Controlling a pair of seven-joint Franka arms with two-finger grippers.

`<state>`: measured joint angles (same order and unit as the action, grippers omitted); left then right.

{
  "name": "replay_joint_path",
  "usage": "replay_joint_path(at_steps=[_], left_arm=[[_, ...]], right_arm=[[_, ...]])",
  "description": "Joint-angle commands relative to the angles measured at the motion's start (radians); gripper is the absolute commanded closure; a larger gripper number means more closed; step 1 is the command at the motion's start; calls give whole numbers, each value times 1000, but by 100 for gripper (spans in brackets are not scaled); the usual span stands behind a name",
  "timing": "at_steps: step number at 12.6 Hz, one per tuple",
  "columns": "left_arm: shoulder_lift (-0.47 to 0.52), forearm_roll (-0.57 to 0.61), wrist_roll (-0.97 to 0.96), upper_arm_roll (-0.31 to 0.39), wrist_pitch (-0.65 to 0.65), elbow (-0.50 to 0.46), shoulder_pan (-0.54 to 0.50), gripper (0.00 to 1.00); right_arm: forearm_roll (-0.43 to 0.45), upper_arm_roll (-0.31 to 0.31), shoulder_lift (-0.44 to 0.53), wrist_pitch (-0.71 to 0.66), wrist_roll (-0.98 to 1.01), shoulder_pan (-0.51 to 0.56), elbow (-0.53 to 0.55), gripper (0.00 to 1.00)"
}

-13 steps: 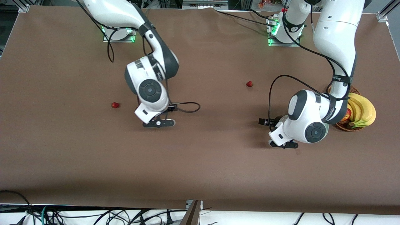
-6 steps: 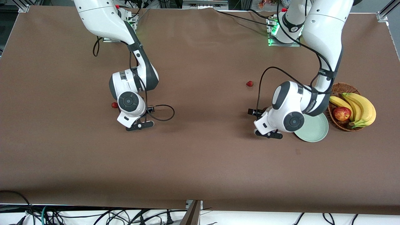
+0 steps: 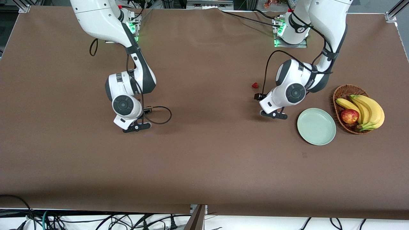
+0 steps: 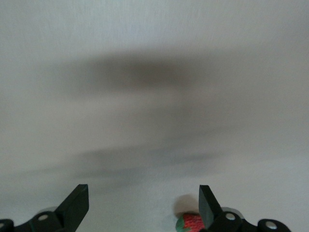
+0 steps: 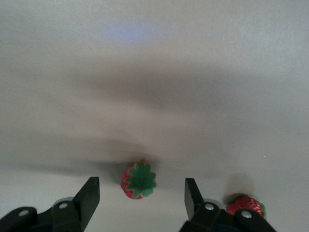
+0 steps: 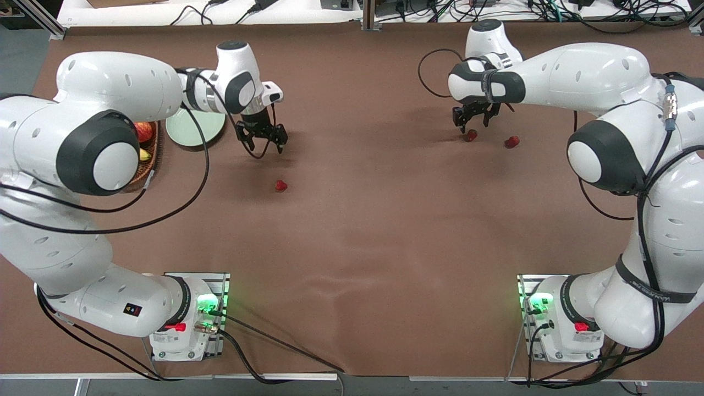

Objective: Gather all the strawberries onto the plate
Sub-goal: 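Grasp the strawberry with the left gripper while the right gripper grasps another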

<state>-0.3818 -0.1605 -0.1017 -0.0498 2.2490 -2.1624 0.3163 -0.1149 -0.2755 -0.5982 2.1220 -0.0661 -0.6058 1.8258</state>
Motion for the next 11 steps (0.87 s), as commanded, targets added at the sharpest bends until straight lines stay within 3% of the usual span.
replay_joint_path(at_steps=[1, 4, 6, 11], left_arm=[[64, -10, -56, -42, 69, -118, 12, 0], [64, -8, -245, -122, 147, -172, 38, 0], [67, -8, -257, -133, 155, -198, 43, 0], [70, 15, -257, -136, 259, -258, 47, 0]], right_arm=[[-61, 7, 35, 16, 42, 9, 46, 26], [-92, 9, 35, 27, 42, 9, 67, 32], [-97, 7, 37, 39, 42, 9, 79, 45], [-97, 9, 35, 64, 42, 9, 90, 62]])
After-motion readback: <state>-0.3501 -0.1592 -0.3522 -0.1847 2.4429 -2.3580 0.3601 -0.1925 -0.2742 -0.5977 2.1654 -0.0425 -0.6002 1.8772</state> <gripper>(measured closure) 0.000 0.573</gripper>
